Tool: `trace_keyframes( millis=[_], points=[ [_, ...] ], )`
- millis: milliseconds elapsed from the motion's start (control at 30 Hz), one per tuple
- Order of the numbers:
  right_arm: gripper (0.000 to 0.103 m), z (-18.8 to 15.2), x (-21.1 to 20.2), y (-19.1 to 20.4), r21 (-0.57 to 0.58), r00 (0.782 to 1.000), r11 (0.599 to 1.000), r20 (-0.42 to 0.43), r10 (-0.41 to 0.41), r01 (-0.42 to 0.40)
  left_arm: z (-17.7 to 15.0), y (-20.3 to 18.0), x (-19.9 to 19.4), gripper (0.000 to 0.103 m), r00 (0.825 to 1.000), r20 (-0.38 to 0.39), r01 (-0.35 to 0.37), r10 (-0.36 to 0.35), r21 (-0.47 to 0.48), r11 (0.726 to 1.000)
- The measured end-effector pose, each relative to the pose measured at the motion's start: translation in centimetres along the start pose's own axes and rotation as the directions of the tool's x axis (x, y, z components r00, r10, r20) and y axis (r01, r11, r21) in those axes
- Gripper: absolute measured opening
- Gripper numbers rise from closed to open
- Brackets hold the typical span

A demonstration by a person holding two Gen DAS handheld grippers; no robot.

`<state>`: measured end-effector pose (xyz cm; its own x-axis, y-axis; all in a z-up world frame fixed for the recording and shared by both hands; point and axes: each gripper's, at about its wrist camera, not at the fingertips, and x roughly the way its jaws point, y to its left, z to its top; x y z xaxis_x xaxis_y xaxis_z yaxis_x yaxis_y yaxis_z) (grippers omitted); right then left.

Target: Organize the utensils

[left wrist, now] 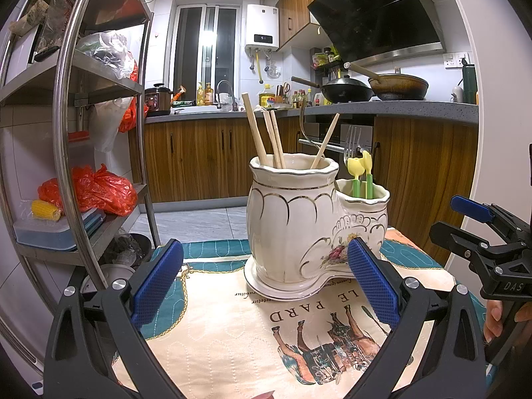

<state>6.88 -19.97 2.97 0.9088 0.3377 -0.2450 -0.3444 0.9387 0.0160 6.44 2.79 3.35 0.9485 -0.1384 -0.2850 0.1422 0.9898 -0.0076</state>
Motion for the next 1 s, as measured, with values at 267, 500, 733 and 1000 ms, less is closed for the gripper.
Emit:
trace_keyframes(
  millis=[267, 500, 733, 1000],
  points=[
    [0.094, 0.02, -0.02, 0.0, 0.0, 1.0, 1.0, 0.0, 0.0, 0.0, 0.0, -0.01, -0.01, 0.097, 1.0, 0.0, 0.0, 0.0, 0.001, 1.0],
    [0.094, 0.03, -0.02, -0.01, 0.0, 1.0, 1.0, -0.001, 0.0, 0.0, -0.01, -0.03, 0.01, 0.097, 1.0, 0.0, 0.0, 0.0, 0.001, 1.0],
    [0.094, 0.04, -0.02, 0.0, 0.0, 1.0, 1.0, -0.001, 0.0, 0.0, 0.0, -0.03, 0.02, 0.097, 1.0, -0.001, 0.0, 0.0, 0.001, 1.0],
    [0.095, 0.06, -0.03, 0.0, 0.0, 1.0, 1.0, -0.001, 0.0, 0.0, -0.1, 0.33, 0.13, 0.097, 1.0, -0.009, -0.001, 0.001, 0.001, 1.0]
  ],
)
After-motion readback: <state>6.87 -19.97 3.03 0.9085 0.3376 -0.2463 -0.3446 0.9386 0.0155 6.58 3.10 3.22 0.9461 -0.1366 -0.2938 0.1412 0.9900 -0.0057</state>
